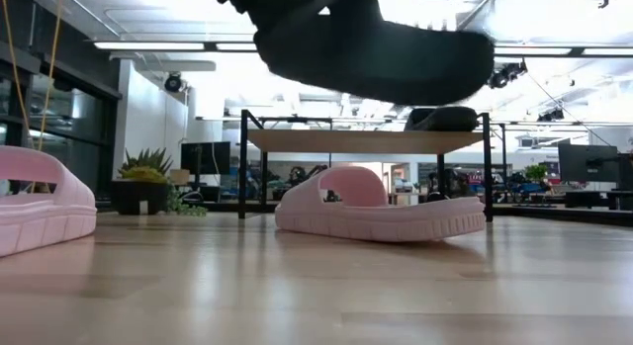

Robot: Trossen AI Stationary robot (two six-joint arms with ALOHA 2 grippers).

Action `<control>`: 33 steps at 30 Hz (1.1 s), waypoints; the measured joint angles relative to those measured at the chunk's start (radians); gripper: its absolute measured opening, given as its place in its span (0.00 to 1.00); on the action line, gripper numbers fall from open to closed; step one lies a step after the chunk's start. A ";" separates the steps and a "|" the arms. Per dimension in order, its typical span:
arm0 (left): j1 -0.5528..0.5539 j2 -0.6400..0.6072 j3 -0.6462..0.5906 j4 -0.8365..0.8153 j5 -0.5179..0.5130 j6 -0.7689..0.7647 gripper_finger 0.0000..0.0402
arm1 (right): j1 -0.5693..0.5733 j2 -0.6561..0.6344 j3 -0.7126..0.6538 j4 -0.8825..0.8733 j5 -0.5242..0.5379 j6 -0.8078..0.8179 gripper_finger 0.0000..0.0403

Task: Pick and place slides into the shelf
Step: Put the black slipper on the shelf

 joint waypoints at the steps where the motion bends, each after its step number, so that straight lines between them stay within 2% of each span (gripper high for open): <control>1: 0.004 0.000 0.007 0.000 0.010 -0.005 0.05 | -0.001 0.010 0.006 -0.001 0.000 -0.005 0.55; 9: 0.005 0.000 0.053 0.001 0.056 -0.008 0.03 | -0.039 0.043 0.014 -0.009 -0.015 -0.024 0.55; 12: 0.005 0.000 0.063 0.001 0.071 -0.017 0.05 | -0.055 0.043 0.014 -0.009 -0.058 0.003 0.55; 23: -0.012 0.000 0.067 0.008 0.067 -0.033 0.03 | -0.104 0.043 0.013 -0.041 -0.165 0.062 0.55; 33: -0.060 0.000 0.067 0.029 0.037 -0.032 0.04 | -0.116 0.043 0.013 -0.051 -0.173 0.075 0.55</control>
